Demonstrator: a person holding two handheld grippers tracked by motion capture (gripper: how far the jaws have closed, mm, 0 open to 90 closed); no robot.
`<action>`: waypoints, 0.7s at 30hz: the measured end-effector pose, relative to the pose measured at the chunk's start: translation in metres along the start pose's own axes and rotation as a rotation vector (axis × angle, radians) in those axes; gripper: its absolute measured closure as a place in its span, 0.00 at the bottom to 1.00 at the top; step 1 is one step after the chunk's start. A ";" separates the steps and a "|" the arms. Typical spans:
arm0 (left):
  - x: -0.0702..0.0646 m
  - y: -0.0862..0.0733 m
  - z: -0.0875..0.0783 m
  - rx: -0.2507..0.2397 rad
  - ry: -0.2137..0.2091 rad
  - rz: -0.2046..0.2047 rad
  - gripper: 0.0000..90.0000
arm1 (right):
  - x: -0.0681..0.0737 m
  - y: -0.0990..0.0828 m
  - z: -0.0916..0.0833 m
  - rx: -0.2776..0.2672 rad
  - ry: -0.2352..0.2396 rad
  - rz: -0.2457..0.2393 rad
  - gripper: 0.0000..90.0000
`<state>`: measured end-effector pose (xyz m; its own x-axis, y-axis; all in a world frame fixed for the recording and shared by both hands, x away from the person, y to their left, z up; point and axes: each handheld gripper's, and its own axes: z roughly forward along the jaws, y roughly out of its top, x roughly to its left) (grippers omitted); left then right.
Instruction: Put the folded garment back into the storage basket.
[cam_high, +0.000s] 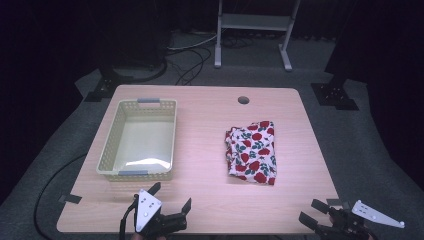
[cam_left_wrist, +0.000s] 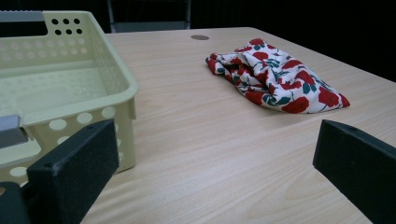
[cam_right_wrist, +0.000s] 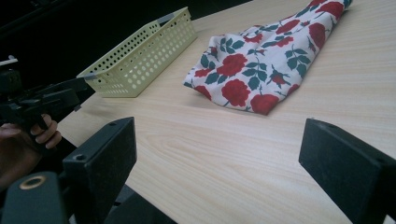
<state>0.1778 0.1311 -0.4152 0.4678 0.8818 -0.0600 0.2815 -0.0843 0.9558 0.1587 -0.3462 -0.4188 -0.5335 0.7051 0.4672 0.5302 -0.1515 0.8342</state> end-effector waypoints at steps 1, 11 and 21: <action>0.000 0.000 0.000 -0.001 -0.001 -0.004 0.00 | 0.000 0.002 0.001 0.003 0.002 0.000 0.12; 0.002 0.000 0.000 0.006 -0.005 -0.003 0.00 | 0.006 0.017 0.017 0.023 0.021 -0.027 0.12; 0.002 0.001 0.000 0.006 0.019 -0.004 0.00 | 0.005 0.035 0.035 0.033 0.046 -0.035 0.12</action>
<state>0.1790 0.1326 -0.4144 0.4505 0.8909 -0.0587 0.2883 -0.0829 0.9540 0.1978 -0.3237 -0.3975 -0.5814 0.6768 0.4516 0.5320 -0.1037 0.8404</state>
